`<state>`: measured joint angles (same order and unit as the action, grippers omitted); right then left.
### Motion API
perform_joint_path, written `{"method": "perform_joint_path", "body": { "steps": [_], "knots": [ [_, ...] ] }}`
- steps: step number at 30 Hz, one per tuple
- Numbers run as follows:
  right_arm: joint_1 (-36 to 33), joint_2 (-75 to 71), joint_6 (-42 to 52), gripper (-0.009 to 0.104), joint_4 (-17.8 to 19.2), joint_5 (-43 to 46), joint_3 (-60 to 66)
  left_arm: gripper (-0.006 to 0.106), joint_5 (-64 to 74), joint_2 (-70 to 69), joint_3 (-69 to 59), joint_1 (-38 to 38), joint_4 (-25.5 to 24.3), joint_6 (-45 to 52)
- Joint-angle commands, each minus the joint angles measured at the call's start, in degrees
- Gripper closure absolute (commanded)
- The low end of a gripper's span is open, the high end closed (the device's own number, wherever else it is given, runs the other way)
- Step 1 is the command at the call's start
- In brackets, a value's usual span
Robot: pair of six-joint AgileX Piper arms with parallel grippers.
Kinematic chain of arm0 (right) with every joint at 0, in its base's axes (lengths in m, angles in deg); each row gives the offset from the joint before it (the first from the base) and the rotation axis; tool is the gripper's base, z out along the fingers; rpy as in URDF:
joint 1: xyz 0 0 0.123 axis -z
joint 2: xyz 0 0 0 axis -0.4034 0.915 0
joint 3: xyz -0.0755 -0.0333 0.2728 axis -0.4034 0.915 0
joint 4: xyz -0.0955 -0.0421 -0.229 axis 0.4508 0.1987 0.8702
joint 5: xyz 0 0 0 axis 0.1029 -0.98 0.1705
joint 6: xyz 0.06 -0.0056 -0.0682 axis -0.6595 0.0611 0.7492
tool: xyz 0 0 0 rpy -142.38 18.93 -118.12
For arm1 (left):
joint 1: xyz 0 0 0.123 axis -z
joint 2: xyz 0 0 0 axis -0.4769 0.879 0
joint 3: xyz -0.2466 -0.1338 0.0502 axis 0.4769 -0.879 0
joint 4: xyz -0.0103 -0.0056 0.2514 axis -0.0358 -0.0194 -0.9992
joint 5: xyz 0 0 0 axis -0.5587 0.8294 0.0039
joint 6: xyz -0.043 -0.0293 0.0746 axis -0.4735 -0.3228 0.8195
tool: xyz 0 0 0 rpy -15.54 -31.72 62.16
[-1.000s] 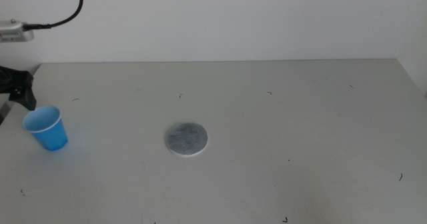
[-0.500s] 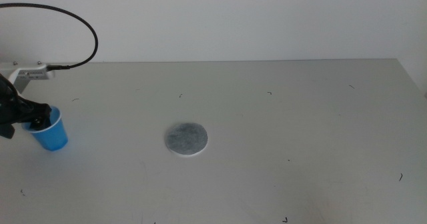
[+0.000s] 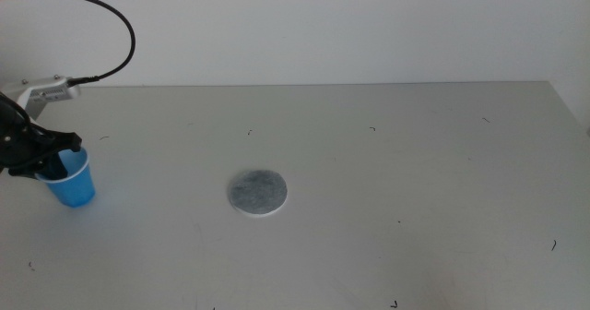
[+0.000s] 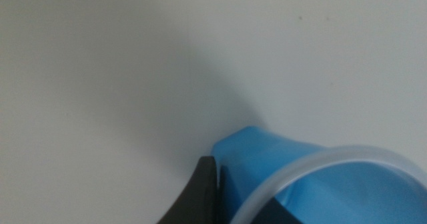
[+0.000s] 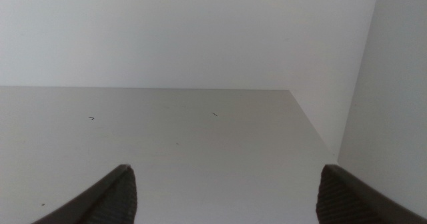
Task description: Place an empty cup on a cup mat.
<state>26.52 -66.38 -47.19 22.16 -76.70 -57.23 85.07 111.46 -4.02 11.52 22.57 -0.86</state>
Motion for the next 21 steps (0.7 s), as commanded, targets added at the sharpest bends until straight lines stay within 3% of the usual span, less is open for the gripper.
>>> {"method": "perform_joint_path", "body": {
  "steps": [1,6,14,21],
  "knots": [
    [0.0,-1.1,0.5,0.001,0.5,4.4,-0.7,0.1,2.0,-5.5,1.6,0.6,1.4,-2.4],
    [0.0,-1.1,0.5,0.001,0.5,4.4,-0.7,0.1,4.6,-9.8,1.6,4.8,0.5,-9.6],
    [0.0,-1.1,0.5,0.001,0.5,4.4,-0.7,0.1,4.7,-11.5,1.6,17.7,0.0,-18.2],
    [0.0,-1.1,0.5,0.001,0.5,4.4,-0.7,0.1,-2.1,-11.5,1.6,30.1,-4.7,-24.2]
  ]
}}
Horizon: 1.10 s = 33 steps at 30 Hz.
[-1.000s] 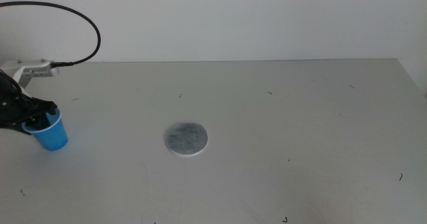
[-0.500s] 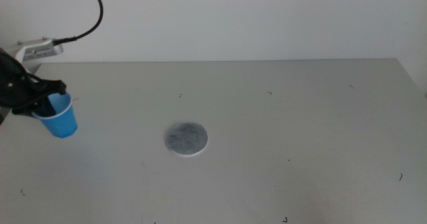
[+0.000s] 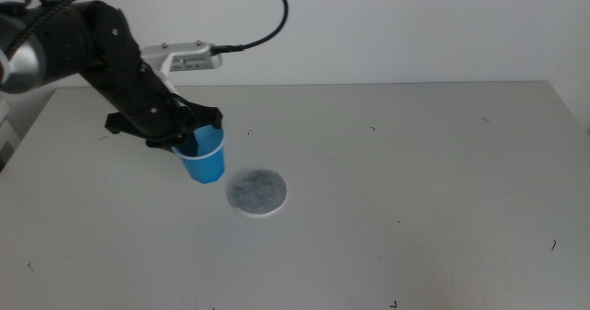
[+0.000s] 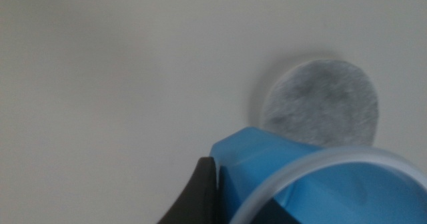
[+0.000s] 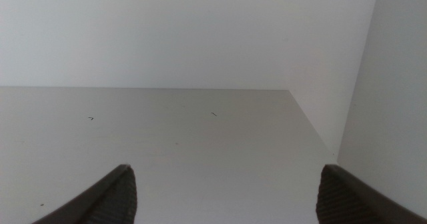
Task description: Place an empty cup on a cup mat.
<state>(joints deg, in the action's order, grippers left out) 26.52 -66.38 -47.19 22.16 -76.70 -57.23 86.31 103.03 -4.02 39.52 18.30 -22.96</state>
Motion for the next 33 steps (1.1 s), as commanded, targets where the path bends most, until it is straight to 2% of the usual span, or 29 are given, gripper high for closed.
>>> {"method": "perform_joint_path", "body": {
  "steps": [1,10,22,27,33],
  "knots": [
    [0.0,-1.1,0.5,0.001,0.5,4.4,-0.7,0.1,-3.9,-3.1,1.6,3.2,-0.7,-2.6],
    [0.0,-1.1,0.5,0.001,0.5,4.4,-0.7,0.1,-8.1,-0.2,1.6,9.5,1.0,-2.8],
    [0.0,-1.1,0.5,0.001,0.5,4.4,-0.7,0.097,-12.6,4.2,1.7,9.7,2.5,-2.7],
    [0.0,-1.1,0.5,0.001,0.5,4.4,-0.7,0.085,-13.2,4.2,1.7,9.7,1.1,-2.6],
    [0.0,-1.1,0.5,0.001,0.5,4.4,-0.7,0.057,-13.1,4.2,1.7,9.7,0.9,-2.5]
  ]
}}
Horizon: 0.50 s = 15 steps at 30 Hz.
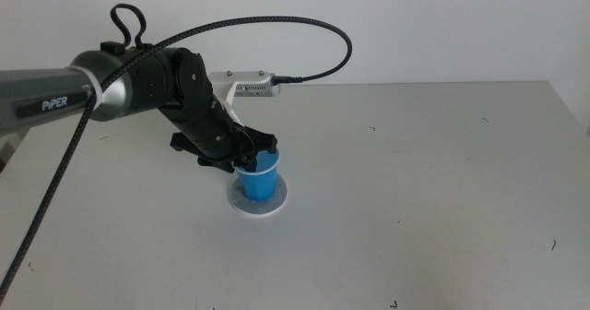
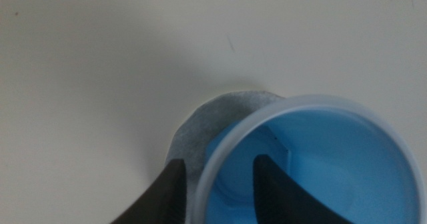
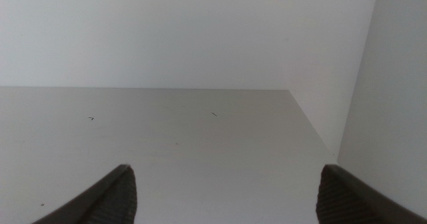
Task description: Place an empty cup on a cup mat.
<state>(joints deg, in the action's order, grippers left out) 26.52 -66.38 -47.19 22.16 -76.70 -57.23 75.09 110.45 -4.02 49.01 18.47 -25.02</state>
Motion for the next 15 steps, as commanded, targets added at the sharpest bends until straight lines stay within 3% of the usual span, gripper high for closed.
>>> {"method": "perform_joint_path", "body": {
  "steps": [1,10,15],
  "knots": [
    [0.0,-1.1,0.5,0.001,0.5,4.4,-0.7,0.052,-1.7,-3.2,1.7,0.2,1.0,-0.5],
    [0.0,-1.1,0.5,0.001,0.5,4.4,-0.7,-0.002,-1.1,-5.6,1.7,0.1,-0.5,0.0],
    [0.0,-1.1,0.5,0.001,0.5,4.4,-0.7,-0.005,-0.9,-10.2,1.7,0.0,-1.5,1.5]
  ]
}}
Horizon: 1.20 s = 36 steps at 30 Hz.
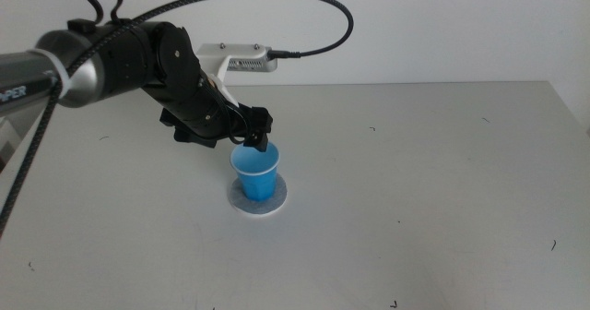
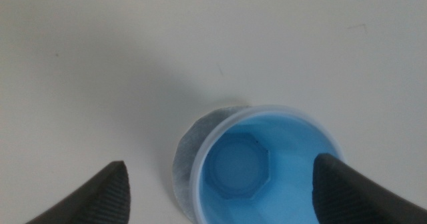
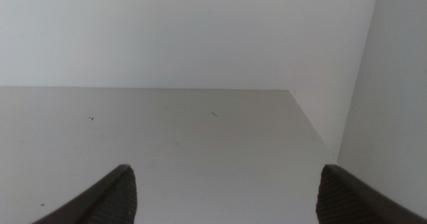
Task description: Place an empty cup on a cup mat.
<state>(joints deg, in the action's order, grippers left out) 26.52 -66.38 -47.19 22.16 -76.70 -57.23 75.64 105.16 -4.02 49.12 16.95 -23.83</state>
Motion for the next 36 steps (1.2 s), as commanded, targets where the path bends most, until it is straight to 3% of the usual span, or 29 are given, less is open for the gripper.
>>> {"method": "perform_joint_path", "body": {
  "steps": [1,13,20,25,27,36],
  "knots": [
    [0.0,-1.1,0.5,0.001,0.5,4.4,-0.7,-0.005,-1.4,-6.3,1.7,-0.1,-0.5,0.3],
    [0.0,-1.1,0.5,0.001,0.5,4.4,-0.7,-0.005,-1.5,-22.2,1.7,0.0,0.9,0.0],
    [0.0,-1.1,0.5,0.001,0.5,4.4,-0.7,-0.005,0.7,-30.3,1.6,0.0,-3.7,0.0],
    [0.0,-1.1,0.5,0.001,0.5,4.4,-0.7,-0.005,0.9,-36.4,-0.4,-0.4,-11.0,0.0],
    [0.0,-1.1,0.5,0.001,0.5,4.4,-0.7,-0.005,0.9,-38.6,-2.4,-1.8,-12.7,0.0],
    [0.0,-1.1,0.5,0.001,0.5,4.4,-0.7,-0.005,-5.4,-54.7,-23.3,-12.9,-11.5,0.0]
  ]
}}
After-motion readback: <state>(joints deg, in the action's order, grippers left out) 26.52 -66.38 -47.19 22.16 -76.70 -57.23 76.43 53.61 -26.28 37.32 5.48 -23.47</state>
